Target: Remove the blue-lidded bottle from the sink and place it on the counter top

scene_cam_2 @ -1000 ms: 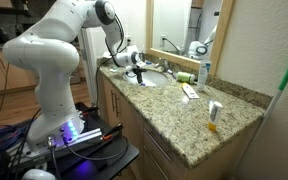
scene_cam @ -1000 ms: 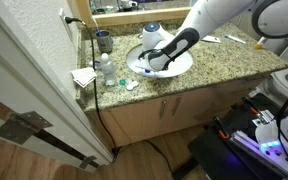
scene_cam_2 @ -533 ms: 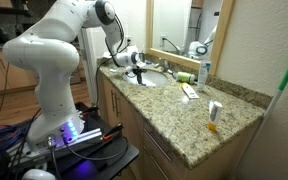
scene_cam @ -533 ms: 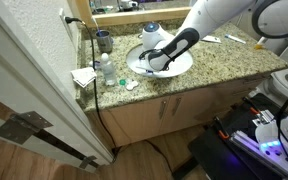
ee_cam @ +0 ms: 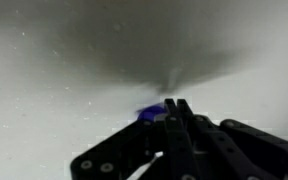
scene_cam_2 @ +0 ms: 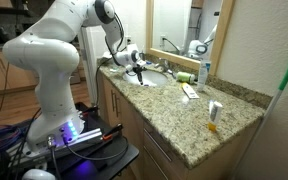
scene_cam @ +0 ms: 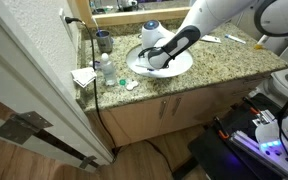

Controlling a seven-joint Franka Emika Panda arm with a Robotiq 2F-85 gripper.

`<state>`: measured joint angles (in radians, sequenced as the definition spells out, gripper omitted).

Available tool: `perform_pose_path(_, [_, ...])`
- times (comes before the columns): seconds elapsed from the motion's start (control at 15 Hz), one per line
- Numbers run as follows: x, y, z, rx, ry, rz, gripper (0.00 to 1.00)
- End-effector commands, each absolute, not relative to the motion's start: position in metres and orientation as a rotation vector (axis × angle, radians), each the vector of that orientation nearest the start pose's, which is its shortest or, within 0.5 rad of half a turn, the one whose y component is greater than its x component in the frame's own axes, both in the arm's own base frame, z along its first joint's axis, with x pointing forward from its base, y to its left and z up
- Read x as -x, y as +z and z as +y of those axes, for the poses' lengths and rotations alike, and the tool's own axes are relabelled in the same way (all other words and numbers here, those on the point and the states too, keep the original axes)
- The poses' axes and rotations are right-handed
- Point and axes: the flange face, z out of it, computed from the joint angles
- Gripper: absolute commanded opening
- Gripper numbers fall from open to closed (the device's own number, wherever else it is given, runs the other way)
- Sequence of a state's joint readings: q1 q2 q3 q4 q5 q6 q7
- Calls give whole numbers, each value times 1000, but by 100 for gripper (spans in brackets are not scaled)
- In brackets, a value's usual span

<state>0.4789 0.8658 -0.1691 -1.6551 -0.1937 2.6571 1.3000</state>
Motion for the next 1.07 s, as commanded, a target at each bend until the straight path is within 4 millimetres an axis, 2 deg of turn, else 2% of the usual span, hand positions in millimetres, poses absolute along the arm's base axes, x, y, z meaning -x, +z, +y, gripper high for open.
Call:
perform_pose_path(0.0, [-644,135,221,3052,-406,1054,39])
perform_pose_path(0.47, [-647,141,210,3210,-434,876,88])
perform_pose_path(0.53, [-644,127,202,3209,-442,825,95])
perform_pose_path(0.67, [-644,120,196,3234,-444,766,100])
perform_pose_path(1.0, [-647,110,183,3243,-474,738,100])
